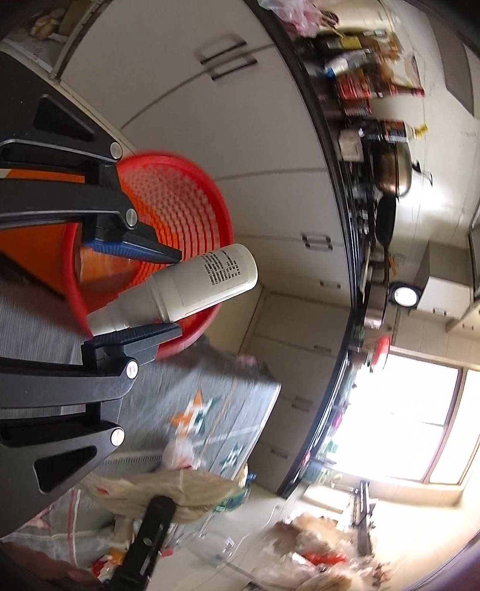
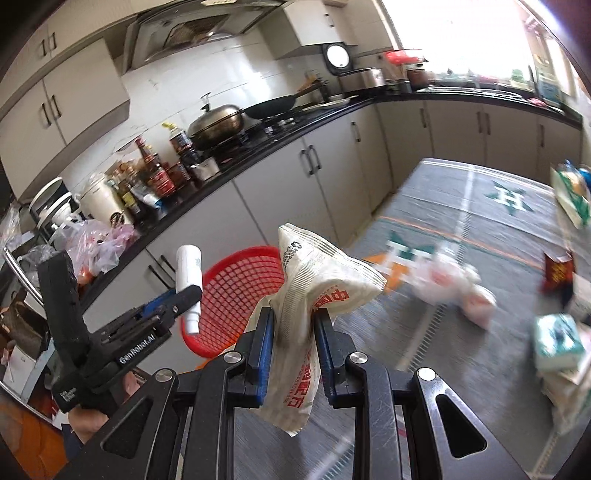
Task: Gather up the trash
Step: 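Carry the spray bottle and white bag to the red basket and release both, then return to the table and grasp the white tissue bundle with the left tool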
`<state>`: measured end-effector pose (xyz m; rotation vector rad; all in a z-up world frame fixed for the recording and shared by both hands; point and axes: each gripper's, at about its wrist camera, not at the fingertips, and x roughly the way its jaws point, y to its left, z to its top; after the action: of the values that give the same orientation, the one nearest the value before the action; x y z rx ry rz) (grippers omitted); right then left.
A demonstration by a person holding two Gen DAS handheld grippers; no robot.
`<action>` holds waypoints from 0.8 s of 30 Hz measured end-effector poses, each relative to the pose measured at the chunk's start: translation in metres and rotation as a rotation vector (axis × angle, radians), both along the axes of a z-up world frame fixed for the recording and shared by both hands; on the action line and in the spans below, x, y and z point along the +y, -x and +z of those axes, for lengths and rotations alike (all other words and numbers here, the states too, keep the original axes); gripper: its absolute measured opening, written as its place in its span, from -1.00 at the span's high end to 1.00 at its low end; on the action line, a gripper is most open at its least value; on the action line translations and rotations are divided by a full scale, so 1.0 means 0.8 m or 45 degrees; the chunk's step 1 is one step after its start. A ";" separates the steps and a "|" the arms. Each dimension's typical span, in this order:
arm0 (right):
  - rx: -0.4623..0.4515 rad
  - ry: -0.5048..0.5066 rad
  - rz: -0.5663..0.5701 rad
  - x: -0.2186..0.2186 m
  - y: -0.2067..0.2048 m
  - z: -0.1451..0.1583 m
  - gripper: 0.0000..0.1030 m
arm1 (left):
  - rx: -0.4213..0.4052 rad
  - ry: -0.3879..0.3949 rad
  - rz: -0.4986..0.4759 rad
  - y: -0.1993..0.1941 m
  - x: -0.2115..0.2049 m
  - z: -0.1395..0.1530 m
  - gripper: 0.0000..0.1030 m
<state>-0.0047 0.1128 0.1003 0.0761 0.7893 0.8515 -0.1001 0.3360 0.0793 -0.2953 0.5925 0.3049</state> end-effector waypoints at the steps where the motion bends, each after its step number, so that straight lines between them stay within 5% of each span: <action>1: -0.001 -0.001 0.007 0.008 -0.001 0.001 0.52 | 0.005 0.004 0.011 0.001 0.005 -0.002 0.38; 18: 0.099 0.053 0.089 0.143 -0.058 -0.040 0.46 | 0.084 0.051 0.084 -0.015 0.055 -0.041 0.34; 21: 0.123 0.043 0.078 0.144 -0.064 -0.044 0.05 | 0.069 0.038 0.092 -0.013 0.052 -0.039 0.07; 24: 0.111 0.014 0.071 0.131 -0.062 -0.039 0.03 | 0.060 0.036 0.080 -0.010 0.047 -0.035 0.07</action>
<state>0.0451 0.2173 0.0688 0.0821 0.8816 0.9012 -0.0920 0.3734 0.0511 -0.3353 0.6355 0.3648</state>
